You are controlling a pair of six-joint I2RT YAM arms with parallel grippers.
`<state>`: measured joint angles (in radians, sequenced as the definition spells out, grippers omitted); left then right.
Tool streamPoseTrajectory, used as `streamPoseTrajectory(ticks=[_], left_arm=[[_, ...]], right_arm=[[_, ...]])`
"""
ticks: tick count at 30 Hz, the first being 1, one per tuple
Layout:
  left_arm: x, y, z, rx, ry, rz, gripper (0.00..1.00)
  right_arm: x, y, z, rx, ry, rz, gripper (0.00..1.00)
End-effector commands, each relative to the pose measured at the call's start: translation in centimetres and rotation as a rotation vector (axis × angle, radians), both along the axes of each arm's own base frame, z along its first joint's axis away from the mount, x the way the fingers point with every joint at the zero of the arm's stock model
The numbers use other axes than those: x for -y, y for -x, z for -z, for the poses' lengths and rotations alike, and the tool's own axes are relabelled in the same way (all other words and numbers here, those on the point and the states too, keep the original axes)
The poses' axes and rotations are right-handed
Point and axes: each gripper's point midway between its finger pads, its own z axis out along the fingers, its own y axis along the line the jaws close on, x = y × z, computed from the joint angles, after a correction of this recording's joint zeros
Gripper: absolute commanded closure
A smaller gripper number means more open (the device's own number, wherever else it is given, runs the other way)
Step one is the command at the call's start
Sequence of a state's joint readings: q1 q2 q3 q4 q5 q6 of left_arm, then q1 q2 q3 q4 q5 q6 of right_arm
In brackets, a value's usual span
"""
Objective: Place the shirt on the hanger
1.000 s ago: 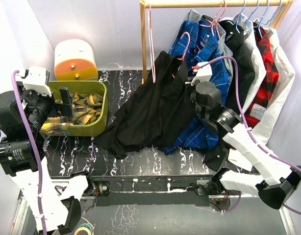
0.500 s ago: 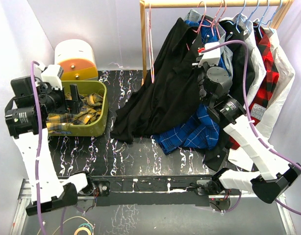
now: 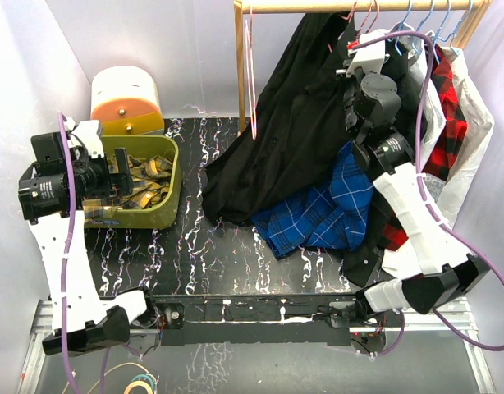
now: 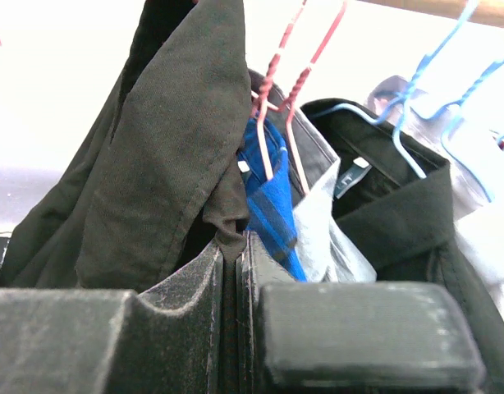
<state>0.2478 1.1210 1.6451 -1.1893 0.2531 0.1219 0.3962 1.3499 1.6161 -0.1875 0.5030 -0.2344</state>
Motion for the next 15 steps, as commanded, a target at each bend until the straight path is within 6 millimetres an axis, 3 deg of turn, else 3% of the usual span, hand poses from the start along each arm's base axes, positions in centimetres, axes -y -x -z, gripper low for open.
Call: streamPoseTrajectory(ticks=[1,6,15], left_arm=[[-3.6,0.5,-0.7,0.045,-0.109,-0.214,0.03],[-5.3,0.6,-0.6,0.050,-0.170,-0.286,0.03],[-4.7,0.6,0.1,0.066,-0.153,-0.263,0.03]], right_arm=[[-0.4,-0.2,-5.6,0.148,-0.093,-0.059,0.92],[-2.0,-1.3,-3.1,0.092,-0.132,-0.122,0.92],[-2.8,-1.0,1.5,0.005,-0.169,-0.158,0.92]])
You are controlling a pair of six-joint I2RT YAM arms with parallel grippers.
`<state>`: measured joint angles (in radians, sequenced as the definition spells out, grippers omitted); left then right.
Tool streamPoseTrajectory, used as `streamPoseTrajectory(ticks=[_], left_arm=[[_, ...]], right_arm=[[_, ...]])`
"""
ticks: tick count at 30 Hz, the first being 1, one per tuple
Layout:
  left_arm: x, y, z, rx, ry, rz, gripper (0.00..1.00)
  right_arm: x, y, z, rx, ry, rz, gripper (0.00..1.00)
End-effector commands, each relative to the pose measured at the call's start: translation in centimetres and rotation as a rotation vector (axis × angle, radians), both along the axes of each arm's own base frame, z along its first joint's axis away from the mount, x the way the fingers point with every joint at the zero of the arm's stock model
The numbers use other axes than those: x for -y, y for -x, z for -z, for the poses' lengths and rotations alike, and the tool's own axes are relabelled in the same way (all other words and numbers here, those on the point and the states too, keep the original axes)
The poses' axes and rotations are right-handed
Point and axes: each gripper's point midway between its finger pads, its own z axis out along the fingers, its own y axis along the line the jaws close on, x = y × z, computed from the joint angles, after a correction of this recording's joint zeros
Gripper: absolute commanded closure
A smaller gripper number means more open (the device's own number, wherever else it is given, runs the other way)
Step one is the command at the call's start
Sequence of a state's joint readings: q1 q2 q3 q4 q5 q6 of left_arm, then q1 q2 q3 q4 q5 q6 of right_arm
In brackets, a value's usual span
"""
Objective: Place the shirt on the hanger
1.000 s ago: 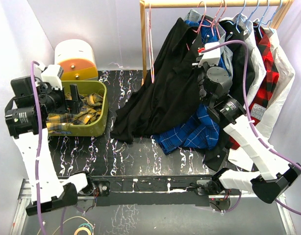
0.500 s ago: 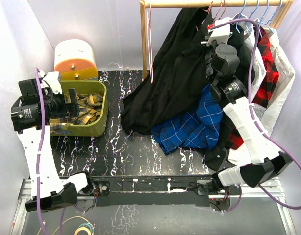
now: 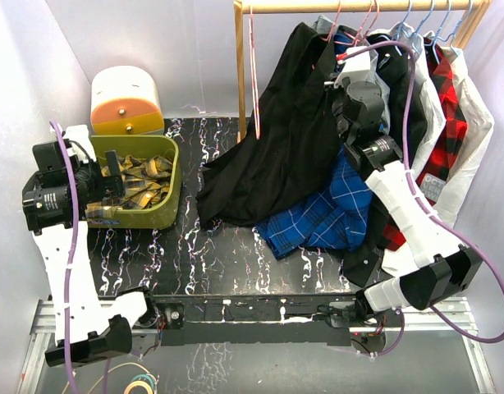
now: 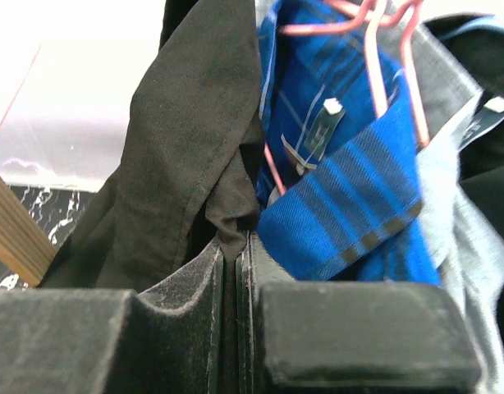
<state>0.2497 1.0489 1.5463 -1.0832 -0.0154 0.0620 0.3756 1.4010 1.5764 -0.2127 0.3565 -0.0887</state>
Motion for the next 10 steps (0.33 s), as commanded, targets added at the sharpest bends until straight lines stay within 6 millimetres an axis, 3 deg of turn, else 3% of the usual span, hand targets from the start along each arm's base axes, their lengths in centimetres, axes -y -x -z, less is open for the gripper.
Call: streamPoseTrajectory(ticks=[1,6,7,9,10], left_arm=[[-0.2,0.2,-0.3,0.030,-0.001,-0.022,0.03],[-0.2,0.2,-0.2,0.024,0.002,-0.027,0.03],[-0.2,0.2,-0.3,0.028,0.002,-0.028,0.03],[-0.4,0.2,-0.5,0.035,-0.011,-0.031,0.05],[-1.2,0.3,-0.7,0.044,-0.029,-0.084,0.04]], right_arm=[[0.3,1.4,-2.7,0.093,-0.085,-0.016,0.92],[0.4,2.0,-1.9,0.077,-0.089,-0.020,0.88],[0.4,2.2,-2.0,0.077,-0.094,-0.024,0.73],[0.2,2.8,-2.4,0.085,-0.110,-0.047,0.21],[0.0,3.2,-2.6,0.090,-0.116,-0.062,0.05]])
